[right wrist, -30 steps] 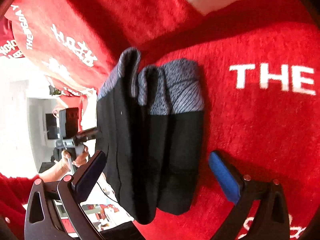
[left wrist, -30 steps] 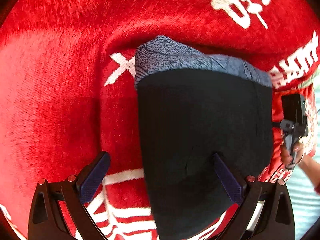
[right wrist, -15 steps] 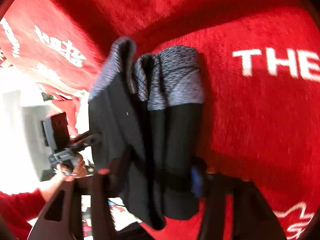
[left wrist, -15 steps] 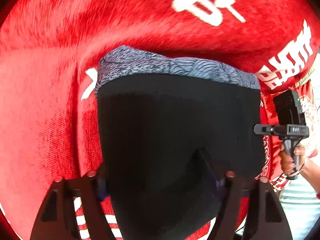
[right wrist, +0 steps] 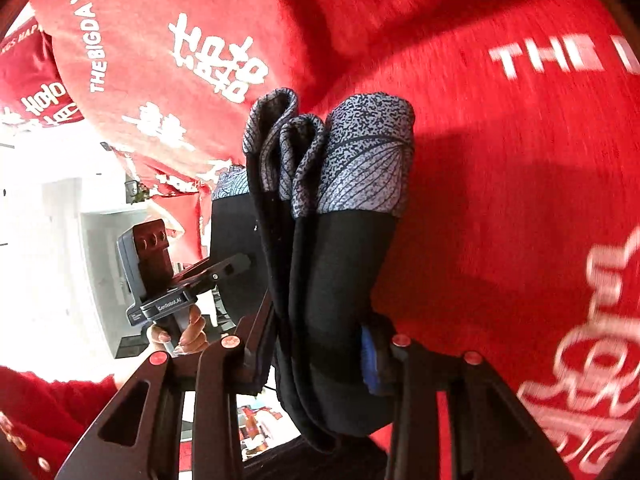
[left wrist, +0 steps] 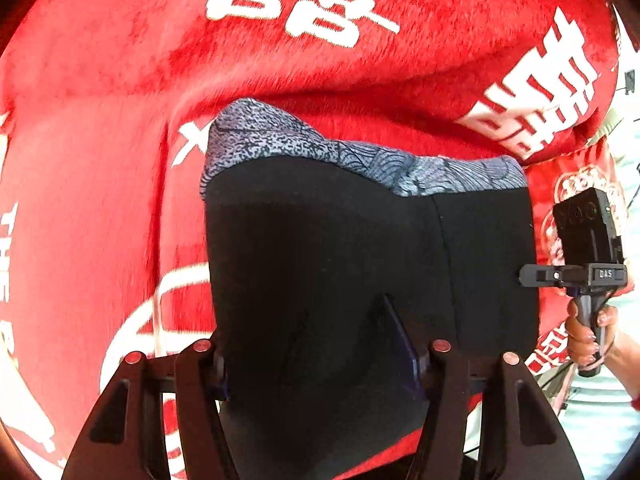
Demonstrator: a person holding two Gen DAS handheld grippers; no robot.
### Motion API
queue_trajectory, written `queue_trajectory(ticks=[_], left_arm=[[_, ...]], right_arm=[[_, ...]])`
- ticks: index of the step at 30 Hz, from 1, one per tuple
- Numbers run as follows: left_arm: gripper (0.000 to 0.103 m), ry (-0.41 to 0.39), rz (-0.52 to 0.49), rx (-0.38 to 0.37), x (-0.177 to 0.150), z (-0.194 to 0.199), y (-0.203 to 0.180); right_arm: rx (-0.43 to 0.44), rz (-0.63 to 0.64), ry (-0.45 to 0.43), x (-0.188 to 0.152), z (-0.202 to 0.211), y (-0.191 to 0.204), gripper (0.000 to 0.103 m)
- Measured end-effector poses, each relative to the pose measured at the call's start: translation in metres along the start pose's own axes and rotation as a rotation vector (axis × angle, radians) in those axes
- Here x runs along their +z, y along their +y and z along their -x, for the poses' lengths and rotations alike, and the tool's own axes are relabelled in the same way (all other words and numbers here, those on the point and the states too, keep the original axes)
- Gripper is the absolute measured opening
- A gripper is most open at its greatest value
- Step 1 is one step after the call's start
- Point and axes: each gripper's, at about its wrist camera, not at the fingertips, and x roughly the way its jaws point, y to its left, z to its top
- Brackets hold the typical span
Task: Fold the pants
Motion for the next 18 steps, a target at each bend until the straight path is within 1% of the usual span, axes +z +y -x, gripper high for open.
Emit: queue_trajectory(ticks=[2, 3, 4, 5, 7, 8, 9, 10, 12, 13, 14, 16, 18], left_arm=[[0.062, 0.023, 0.016, 0.052, -0.015, -0.01, 0.011], [0.063, 0.047, 0.036, 0.073, -0.021, -0.019, 0.015], [0.067, 0.06, 0.054, 0.101, -0.026, -0.025, 0.019], [0.077, 0.047, 0.059, 0.127, -0.029, -0.026, 0.02], [0.078, -0.022, 0.051, 0.215, -0.031, -0.014, 0.017], [0.078, -0.038, 0.05, 0.246, -0.031, -0.007, 0.017], [0.078, -0.06, 0.049, 0.283, -0.031, 0.002, 0.015], [0.078, -0.076, 0.044, 0.303, -0.031, 0.01, 0.014], [0.078, -0.118, 0.016, 0.332, -0.033, 0.028, 0.005], [0.078, -0.14, -0.009, 0.325, -0.035, 0.035, -0.003], [0.078, -0.143, -0.027, 0.311, -0.039, 0.039, -0.005], [0.084, -0.121, -0.062, 0.304, -0.043, 0.028, -0.016], [0.085, -0.091, -0.08, 0.366, -0.048, 0.003, -0.022]], right_arm=[[-0.025, -0.01, 0.013, -0.016, -0.007, -0.007, 0.038], [-0.06, -0.018, 0.025, -0.021, -0.014, -0.011, 0.039], [-0.095, -0.026, 0.035, -0.027, -0.026, -0.01, 0.042], [-0.142, -0.027, 0.045, -0.03, -0.033, -0.01, 0.044], [-0.251, 0.004, 0.034, -0.035, -0.037, -0.004, 0.054], [-0.294, 0.014, 0.018, -0.037, -0.035, 0.0, 0.057], [-0.353, 0.02, -0.004, -0.04, -0.031, 0.006, 0.068], [-0.386, 0.022, -0.022, -0.042, -0.027, 0.009, 0.071], [-0.458, 0.031, -0.068, -0.047, -0.019, 0.023, 0.071], [-0.501, 0.041, -0.097, -0.049, -0.017, 0.035, 0.071], [-0.523, 0.061, -0.122, -0.052, -0.012, 0.045, 0.07], [-0.536, 0.11, -0.17, -0.06, -0.012, 0.068, 0.061], [-0.544, 0.127, -0.17, -0.065, -0.026, 0.083, 0.061]])
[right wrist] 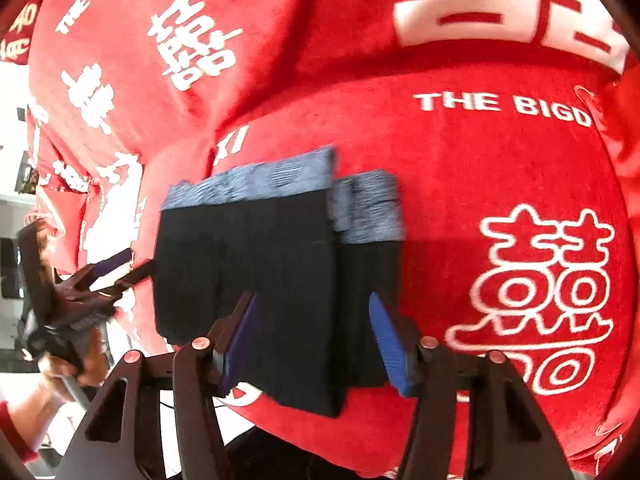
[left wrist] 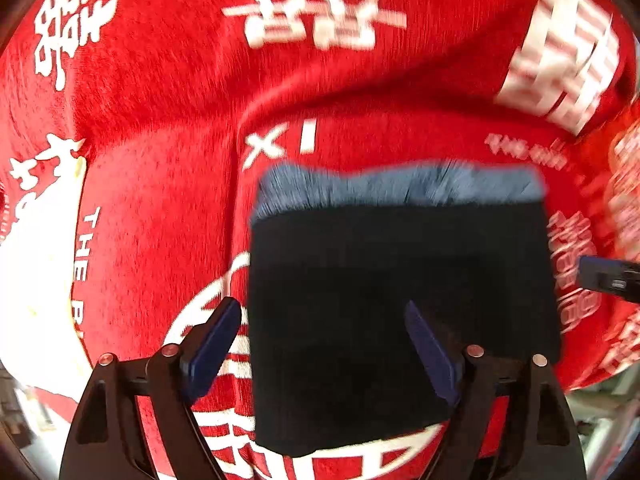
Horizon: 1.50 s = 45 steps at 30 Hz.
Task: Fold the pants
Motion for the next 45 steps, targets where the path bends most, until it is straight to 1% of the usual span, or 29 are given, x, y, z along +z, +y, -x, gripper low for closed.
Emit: queue_trajectory(ticks=[1, 2, 4, 5, 6, 8, 9, 10, 11, 14, 15, 18, 20, 22, 24, 26, 29, 32, 35, 37, 41, 43, 45], left_arm=[[0.085, 0.023, -0.012, 0.032, -0.004, -0.015, -0.007], [0.087, 0.039, -0.016, 0.066, -0.008, -0.028, -0.011], [0.094, 0.005, 0.004, 0.071, -0.011, -0.031, -0.009], [0.095, 0.006, 0.011, 0.061, -0.01, -0.03, -0.007], [0.095, 0.009, 0.014, 0.056, -0.01, -0.028, -0.004], [0.095, 0.017, -0.001, 0.089, -0.011, -0.023, -0.003], [0.095, 0.02, -0.01, 0.102, -0.012, -0.019, -0.003], [0.095, 0.024, -0.02, 0.122, -0.014, -0.013, -0.003], [0.095, 0.028, -0.022, 0.131, -0.016, -0.007, -0.004], [0.096, 0.029, -0.014, 0.122, -0.023, 0.011, -0.004], [0.103, 0.029, -0.015, 0.123, -0.026, 0.019, -0.005], [0.103, 0.032, -0.035, 0.129, -0.037, 0.041, -0.011], [0.103, 0.046, -0.039, 0.096, -0.044, 0.054, -0.014], [0.103, 0.051, -0.046, 0.088, -0.051, 0.068, -0.016], [0.103, 0.049, -0.043, 0.086, -0.056, 0.081, -0.017], [0.103, 0.042, -0.035, 0.092, -0.061, 0.095, -0.016], [0.103, 0.038, -0.033, 0.097, -0.067, 0.113, -0.015], [0.103, 0.02, -0.033, 0.097, -0.072, 0.131, -0.015], [0.103, 0.007, -0.028, 0.084, -0.076, 0.147, -0.016], [0.103, 0.01, -0.023, 0.083, -0.079, 0.154, -0.017], [0.103, 0.015, -0.016, 0.113, -0.085, 0.161, -0.021], [0.103, 0.02, -0.009, 0.105, -0.087, 0.163, -0.024], [0.103, 0.025, -0.02, 0.122, -0.089, 0.162, -0.027]], right_arm=[[-0.005, 0.007, 0.018, -0.004, -0.009, 0.006, 0.06], [-0.019, 0.01, 0.038, 0.0, -0.023, 0.014, 0.061], [-0.096, -0.001, 0.1, -0.01, -0.052, 0.009, 0.06], [-0.117, -0.007, 0.094, -0.012, -0.059, 0.007, 0.059], [-0.126, -0.006, 0.063, -0.014, -0.06, 0.006, 0.059], [-0.15, 0.001, 0.042, -0.014, -0.057, 0.011, 0.06], [-0.192, -0.001, 0.036, -0.016, -0.053, 0.013, 0.069], [-0.235, -0.006, 0.033, -0.018, -0.05, 0.013, 0.074], [-0.265, -0.013, 0.033, -0.019, -0.045, 0.012, 0.074], [-0.315, -0.033, 0.024, -0.029, -0.027, 0.018, 0.075], [-0.331, -0.042, 0.02, -0.033, -0.022, 0.022, 0.081], [-0.355, -0.069, 0.01, -0.043, -0.005, 0.04, 0.083], [-0.362, -0.075, -0.011, -0.051, 0.006, 0.052, 0.088], [-0.378, -0.063, -0.051, -0.057, 0.014, 0.058, 0.103], [-0.384, -0.047, -0.08, -0.067, 0.027, 0.068, 0.103], [-0.396, -0.043, -0.084, -0.077, 0.038, 0.079, 0.103], [-0.418, -0.049, -0.081, -0.086, 0.046, 0.096, 0.103], [-0.416, -0.067, -0.08, -0.092, 0.054, 0.105, 0.103], [-0.436, -0.063, -0.071, -0.097, 0.063, 0.116, 0.103], [-0.45, -0.055, -0.074, -0.1, 0.07, 0.123, 0.103], [-0.442, -0.033, -0.06, -0.103, 0.08, 0.132, 0.103], [-0.456, -0.014, -0.05, -0.104, 0.083, 0.135, 0.103], [-0.472, 0.01, -0.046, -0.105, 0.086, 0.138, 0.103]])
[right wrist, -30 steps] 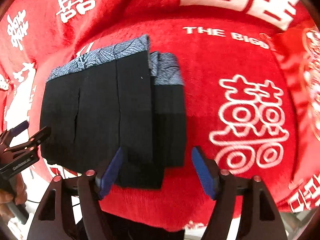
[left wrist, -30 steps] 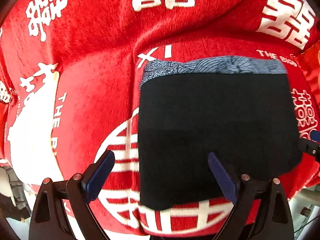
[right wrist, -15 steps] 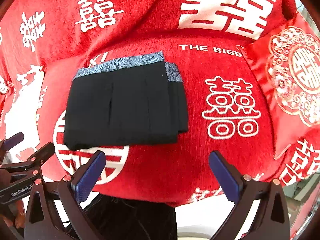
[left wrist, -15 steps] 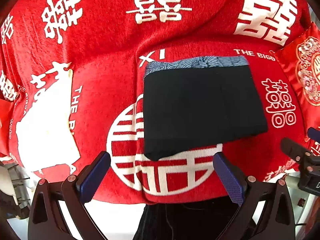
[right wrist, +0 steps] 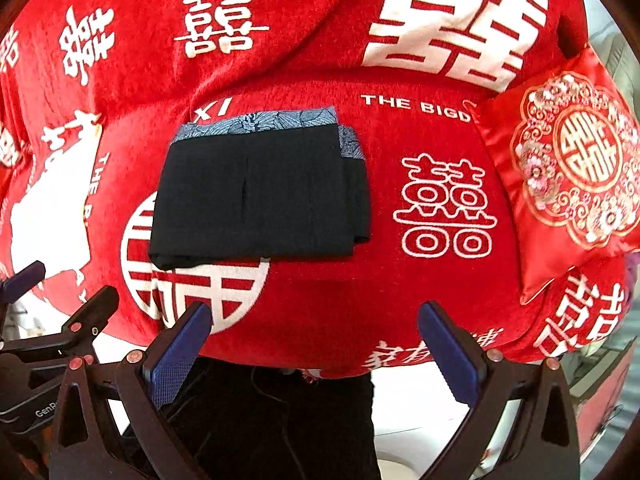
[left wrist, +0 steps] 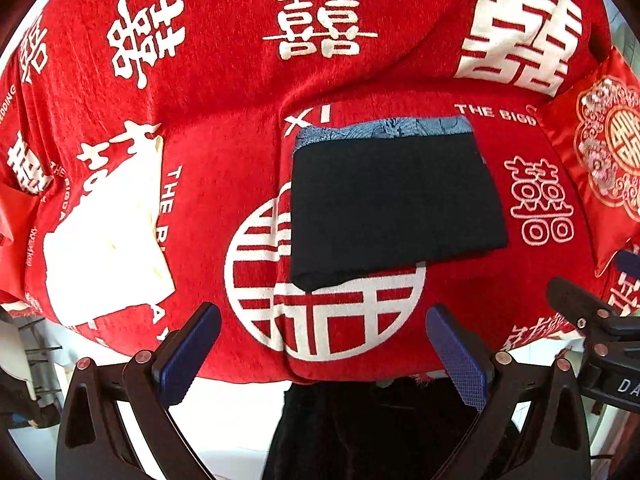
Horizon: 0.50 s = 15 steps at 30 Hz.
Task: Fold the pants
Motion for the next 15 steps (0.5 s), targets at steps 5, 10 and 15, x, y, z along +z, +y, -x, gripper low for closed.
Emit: queue_trajectory(ticks=[5, 10, 15], left_arm=[[0.103, -0.004, 0.014, 0.008, -0.0006, 0.0045, -0.0059], [0.103, 0.004, 0.001, 0.022, -0.002, 0.004, -0.0104], [0.103, 0.011, 0.005, 0.025, -0.0051, 0.0031, -0.0106]], right_arm=[[-0.014, 0.017, 0.001, 0.0004, 0.0022, -0.0039, 0.103], [-0.003, 0.009, 0.0, 0.0019, 0.0028, -0.0094, 0.103], [-0.001, 0.024, -0.001, 0.0029, 0.0027, -0.0078, 0.103]])
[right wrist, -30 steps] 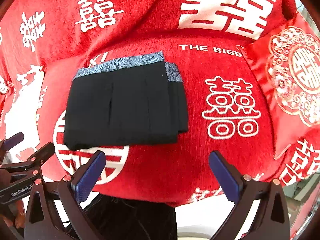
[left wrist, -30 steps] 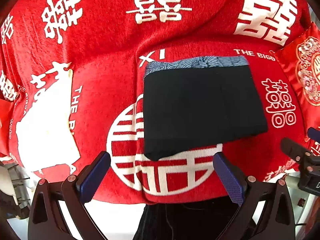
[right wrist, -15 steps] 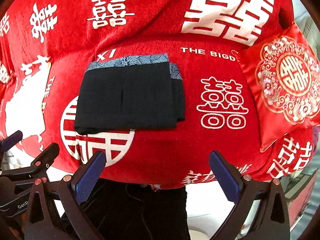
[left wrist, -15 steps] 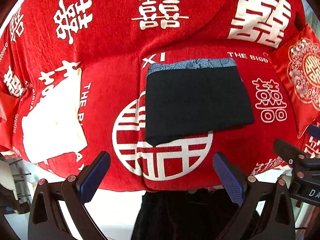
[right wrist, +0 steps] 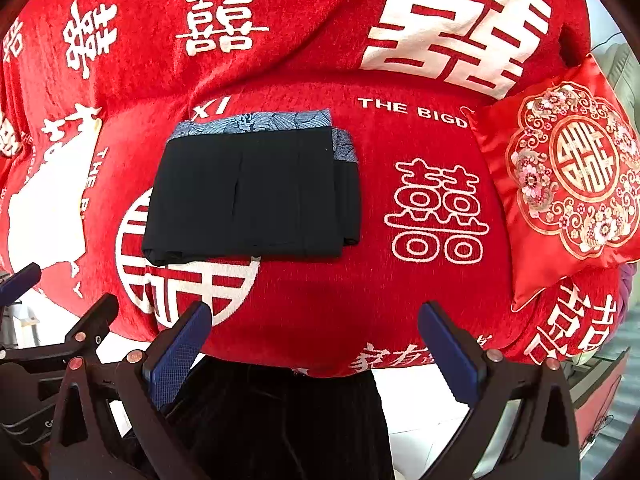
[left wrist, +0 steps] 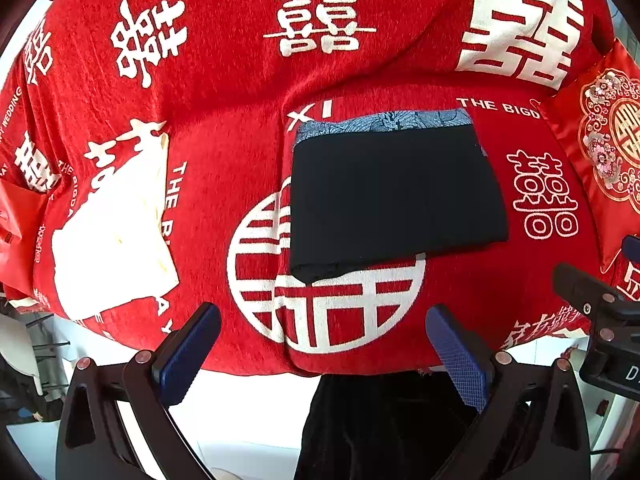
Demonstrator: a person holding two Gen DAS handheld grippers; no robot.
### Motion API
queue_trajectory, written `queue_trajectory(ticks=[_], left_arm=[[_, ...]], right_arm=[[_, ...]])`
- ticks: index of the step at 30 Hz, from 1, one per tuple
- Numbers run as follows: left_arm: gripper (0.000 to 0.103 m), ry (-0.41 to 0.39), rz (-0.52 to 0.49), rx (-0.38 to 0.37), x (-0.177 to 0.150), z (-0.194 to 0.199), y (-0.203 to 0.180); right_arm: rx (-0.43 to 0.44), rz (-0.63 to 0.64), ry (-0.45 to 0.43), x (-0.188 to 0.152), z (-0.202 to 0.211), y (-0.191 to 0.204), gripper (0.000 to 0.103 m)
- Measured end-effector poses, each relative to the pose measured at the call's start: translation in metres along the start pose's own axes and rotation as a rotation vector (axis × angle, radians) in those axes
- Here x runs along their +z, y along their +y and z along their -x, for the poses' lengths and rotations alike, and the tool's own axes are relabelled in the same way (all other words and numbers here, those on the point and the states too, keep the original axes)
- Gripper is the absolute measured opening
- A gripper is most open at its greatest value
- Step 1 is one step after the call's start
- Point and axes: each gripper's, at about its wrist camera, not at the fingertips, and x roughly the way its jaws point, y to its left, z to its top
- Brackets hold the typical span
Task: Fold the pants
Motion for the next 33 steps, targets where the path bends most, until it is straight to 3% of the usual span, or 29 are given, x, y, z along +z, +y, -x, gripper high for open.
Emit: queue_trajectory(ticks=[33], left_arm=[[0.103, -0.014, -0.003, -0.016, 0.001, -0.004, -0.001]], right_arm=[[0.011, 0.013, 0.016, 0.007, -0.008, 0.007, 0.103]])
